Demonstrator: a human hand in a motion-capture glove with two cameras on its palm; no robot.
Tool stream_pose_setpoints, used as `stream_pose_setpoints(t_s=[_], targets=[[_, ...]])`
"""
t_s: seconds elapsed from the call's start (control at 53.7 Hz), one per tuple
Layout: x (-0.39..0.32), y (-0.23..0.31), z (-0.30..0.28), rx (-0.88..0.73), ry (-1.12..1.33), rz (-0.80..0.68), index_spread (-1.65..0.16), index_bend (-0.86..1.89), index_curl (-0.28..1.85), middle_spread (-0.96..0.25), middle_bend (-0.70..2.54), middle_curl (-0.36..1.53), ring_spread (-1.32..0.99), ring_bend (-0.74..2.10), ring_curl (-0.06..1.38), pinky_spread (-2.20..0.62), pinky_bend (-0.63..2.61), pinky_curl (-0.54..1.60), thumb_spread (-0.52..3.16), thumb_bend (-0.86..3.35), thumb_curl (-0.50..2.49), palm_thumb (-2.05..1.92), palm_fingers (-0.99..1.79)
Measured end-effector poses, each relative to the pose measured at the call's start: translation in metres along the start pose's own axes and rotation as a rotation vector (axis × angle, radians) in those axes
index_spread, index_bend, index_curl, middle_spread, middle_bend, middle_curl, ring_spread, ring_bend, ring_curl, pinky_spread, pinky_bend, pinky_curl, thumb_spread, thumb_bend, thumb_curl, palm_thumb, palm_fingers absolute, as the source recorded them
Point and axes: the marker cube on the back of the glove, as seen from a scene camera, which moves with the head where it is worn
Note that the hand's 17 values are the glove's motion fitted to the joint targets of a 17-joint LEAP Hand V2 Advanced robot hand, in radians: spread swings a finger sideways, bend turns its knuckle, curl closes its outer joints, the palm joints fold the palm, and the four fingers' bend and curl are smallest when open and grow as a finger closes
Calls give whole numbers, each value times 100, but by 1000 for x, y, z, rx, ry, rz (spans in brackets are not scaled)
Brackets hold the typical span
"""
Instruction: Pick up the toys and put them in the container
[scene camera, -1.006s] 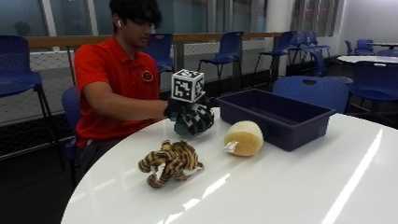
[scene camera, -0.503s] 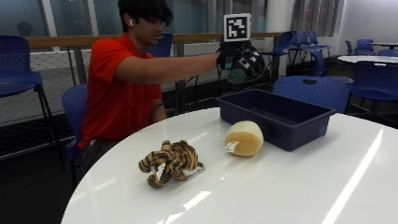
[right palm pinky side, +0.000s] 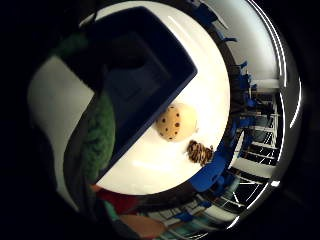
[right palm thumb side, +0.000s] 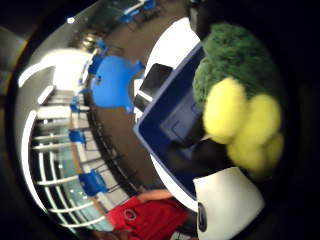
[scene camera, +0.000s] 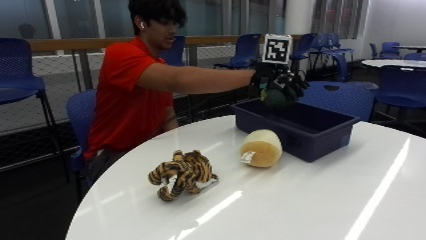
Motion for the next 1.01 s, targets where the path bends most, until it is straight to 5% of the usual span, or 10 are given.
stream_pose_setpoints(t_s=[0.056,0.093,0.186,0.447,1.006], targets=[[5,2,7,-48,-11,-41,-46,14,52,-38,11,48,-51,84,53,-36,111,44,87,2,88,39,35],[5,5,8,-61,-65,-70,-43,3,48,-29,8,47,-39,72,52,-25,119,50,94,-6,80,28,-15],[9,13,1,-28,-170,-106,-39,2,38,-16,9,40,-21,45,42,-10,128,47,103,-9,67,9,-41],[118,66,12,-3,67,108,-35,9,26,-7,9,30,0,20,32,8,122,41,108,-7,48,-7,-33],[285,188,79,-83,-11,497,-33,11,19,-6,11,21,6,16,28,14,113,35,99,-9,27,-11,-28]])
